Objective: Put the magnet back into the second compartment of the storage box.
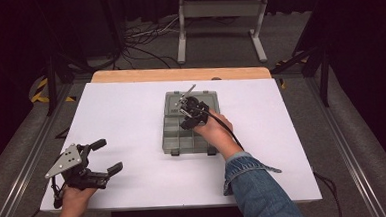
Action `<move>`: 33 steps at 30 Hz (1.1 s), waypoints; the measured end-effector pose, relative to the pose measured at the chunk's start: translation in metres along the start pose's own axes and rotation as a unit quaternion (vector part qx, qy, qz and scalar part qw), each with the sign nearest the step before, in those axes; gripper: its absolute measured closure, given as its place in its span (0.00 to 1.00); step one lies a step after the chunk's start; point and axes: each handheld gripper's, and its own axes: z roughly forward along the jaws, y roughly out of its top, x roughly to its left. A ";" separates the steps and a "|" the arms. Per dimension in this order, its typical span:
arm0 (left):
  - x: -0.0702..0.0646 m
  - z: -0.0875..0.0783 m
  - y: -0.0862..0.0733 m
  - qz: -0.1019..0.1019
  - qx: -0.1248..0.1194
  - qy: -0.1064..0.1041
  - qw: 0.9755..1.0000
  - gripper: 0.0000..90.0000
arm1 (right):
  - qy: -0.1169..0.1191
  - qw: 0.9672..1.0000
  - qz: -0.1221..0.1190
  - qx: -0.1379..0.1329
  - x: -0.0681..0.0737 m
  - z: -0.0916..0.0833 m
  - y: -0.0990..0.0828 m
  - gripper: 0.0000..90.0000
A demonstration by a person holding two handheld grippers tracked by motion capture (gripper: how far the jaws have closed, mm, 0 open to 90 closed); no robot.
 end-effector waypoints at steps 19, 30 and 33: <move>-0.001 0.000 0.000 -0.003 -0.003 0.000 1.000 0.03 | -0.003 1.000 0.003 -0.018 0.001 -0.012 -0.001 0.52; 0.000 0.001 0.000 0.001 -0.001 0.000 1.000 0.03 | 0.000 0.997 -0.006 -0.081 0.008 -0.050 -0.008 0.31; 0.000 0.001 0.001 0.003 -0.001 -0.001 1.000 0.03 | 0.000 0.994 -0.011 -0.105 0.012 -0.063 -0.013 0.24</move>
